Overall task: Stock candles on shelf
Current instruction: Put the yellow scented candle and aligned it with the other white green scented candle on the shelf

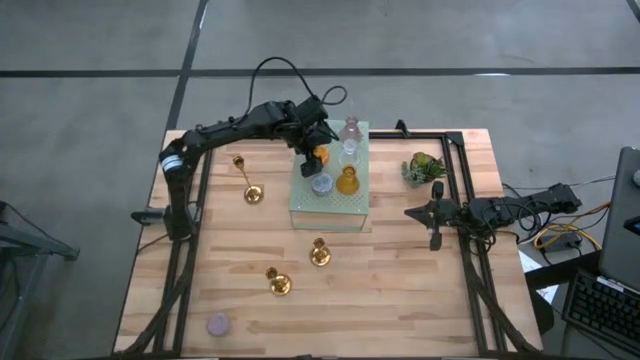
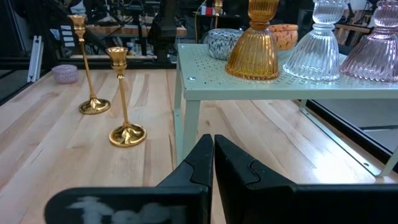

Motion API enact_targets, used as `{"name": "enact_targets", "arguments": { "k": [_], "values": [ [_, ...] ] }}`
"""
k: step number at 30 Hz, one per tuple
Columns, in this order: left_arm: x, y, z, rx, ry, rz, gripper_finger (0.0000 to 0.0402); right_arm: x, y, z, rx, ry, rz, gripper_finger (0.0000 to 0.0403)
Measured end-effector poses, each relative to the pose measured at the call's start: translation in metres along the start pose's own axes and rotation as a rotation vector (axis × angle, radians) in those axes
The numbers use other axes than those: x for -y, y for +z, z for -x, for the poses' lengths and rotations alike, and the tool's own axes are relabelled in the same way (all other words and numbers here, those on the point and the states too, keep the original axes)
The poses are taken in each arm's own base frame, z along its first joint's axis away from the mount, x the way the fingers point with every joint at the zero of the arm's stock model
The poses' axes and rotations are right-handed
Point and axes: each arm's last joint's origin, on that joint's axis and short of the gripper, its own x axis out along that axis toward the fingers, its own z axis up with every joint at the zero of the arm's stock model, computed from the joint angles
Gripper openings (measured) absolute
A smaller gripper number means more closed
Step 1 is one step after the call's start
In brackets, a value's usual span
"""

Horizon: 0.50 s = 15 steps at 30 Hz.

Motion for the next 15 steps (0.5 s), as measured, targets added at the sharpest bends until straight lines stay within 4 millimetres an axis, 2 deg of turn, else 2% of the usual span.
{"name": "enact_targets", "arguments": {
  "k": [15],
  "values": [
    [-0.0003, 0.0033, 0.0001, 0.030, 0.017, -0.010, 0.0314, 0.0000, 0.0000, 0.0000, 0.000, 0.000, -0.002, 0.0008]
  ]
}}
